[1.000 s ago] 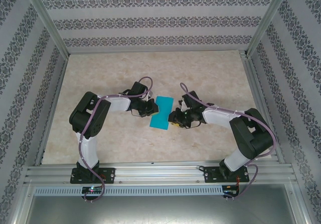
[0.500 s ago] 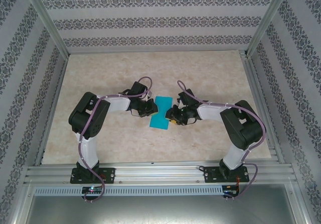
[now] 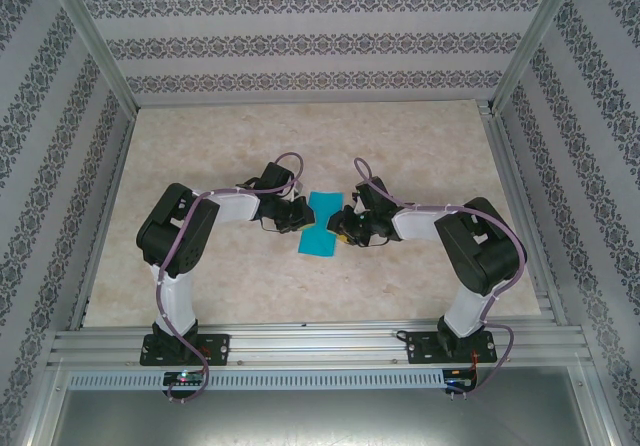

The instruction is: Fold a paper plane with a square sheet of paper (pick it up from the middle)

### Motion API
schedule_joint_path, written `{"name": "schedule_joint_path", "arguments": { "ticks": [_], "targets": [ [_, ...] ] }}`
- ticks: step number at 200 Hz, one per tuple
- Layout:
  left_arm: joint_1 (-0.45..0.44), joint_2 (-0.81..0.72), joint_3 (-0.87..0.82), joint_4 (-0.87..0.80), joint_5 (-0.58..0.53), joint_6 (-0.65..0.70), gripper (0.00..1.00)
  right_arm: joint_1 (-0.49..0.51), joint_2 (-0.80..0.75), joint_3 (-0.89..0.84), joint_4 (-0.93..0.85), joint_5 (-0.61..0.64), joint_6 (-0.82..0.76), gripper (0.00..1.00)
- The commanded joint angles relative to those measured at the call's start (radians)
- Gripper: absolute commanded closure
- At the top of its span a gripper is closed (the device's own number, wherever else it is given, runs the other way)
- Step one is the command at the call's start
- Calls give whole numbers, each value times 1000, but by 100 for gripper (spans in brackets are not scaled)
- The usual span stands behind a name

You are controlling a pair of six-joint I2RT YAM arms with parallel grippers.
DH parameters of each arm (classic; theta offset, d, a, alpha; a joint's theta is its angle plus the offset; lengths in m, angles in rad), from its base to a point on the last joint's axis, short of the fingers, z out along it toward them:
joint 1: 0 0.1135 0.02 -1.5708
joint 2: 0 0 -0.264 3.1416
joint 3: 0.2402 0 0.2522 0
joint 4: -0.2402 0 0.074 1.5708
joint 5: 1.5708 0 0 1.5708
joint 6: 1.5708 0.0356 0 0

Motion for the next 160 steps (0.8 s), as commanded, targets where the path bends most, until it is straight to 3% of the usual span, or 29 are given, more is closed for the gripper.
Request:
{"name": "schedule_joint_path", "arguments": {
  "ticks": [1,50,95,125,160],
  "targets": [
    [-4,-41,5,-45,-25,-1,88,-6,8,-16,48,-12,3,71],
    [-4,-106,-2,-16,-25,-11,83,-11,11,-29,96,-49,-19,85],
    [3,-271,-52,-36,-170,-7,76,-23,-94,23,-76,-35,-122,91],
    [12,-419,-93,-85,-334,21,72,-23,-204,147,-400,103,-283,92],
    [34,-557,-158,-94,-499,17,64,4,-292,316,-773,415,-427,92]
  ]
}}
